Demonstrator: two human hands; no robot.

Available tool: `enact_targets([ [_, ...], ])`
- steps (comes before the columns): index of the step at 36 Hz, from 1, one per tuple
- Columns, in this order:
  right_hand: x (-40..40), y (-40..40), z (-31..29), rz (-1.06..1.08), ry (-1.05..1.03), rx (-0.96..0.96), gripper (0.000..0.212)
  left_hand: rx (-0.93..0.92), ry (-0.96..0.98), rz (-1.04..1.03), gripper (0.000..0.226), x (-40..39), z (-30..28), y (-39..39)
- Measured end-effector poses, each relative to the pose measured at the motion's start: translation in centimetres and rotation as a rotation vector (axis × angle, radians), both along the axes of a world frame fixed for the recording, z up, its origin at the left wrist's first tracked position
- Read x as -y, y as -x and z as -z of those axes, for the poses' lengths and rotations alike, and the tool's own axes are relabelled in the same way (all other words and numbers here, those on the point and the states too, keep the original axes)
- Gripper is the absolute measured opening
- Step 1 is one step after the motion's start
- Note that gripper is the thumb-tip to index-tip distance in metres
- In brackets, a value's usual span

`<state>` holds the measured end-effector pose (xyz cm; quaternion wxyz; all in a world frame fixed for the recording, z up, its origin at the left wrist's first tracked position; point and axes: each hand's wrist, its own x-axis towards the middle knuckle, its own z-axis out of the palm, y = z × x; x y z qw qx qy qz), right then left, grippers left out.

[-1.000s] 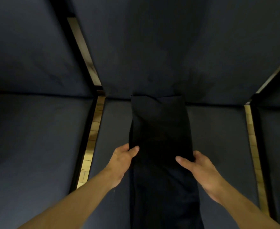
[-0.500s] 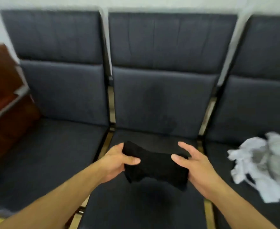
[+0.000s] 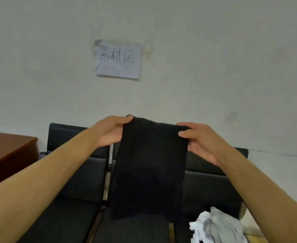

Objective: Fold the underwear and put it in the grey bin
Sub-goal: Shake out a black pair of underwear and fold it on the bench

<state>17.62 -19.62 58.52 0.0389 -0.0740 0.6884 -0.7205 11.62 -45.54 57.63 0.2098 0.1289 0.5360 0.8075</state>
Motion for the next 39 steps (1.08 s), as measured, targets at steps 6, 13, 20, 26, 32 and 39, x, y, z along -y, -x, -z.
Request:
enact_targets([
  [6, 0.4, 0.6, -7.6, 0.165, -0.158, -0.16, 0.033, -0.201, 0.149, -0.071, 0.067, -0.5, -6.7, 1.4],
  [13, 0.6, 3.7, -11.5, 0.285, -0.212, -0.294, 0.025, -0.227, 0.115, -0.089, 0.048, -0.2, -11.1, 5.6],
  [20, 0.6, 6.9, -13.0, 0.435, -0.226, -0.351, 0.018, -0.292, 0.064, -0.087, 0.035, -1.2, -14.8, 8.8],
  [26, -0.6, 7.9, -14.2, 0.371, -0.273, -0.336, 0.019, -0.362, 0.231, -0.091, 0.02, -2.1, -15.2, 11.2],
  [32, -1.2, 8.5, -15.1, 0.414, -0.307, -0.39, 0.021, -0.428, 0.407, -0.122, 0.013, -3.7, -15.8, 12.2],
  [39, -2.3, 9.2, -15.3, 0.386, -0.379, -0.341, 0.044, -0.406, 0.331, 0.044, 0.045, -3.4, -16.6, 13.0],
])
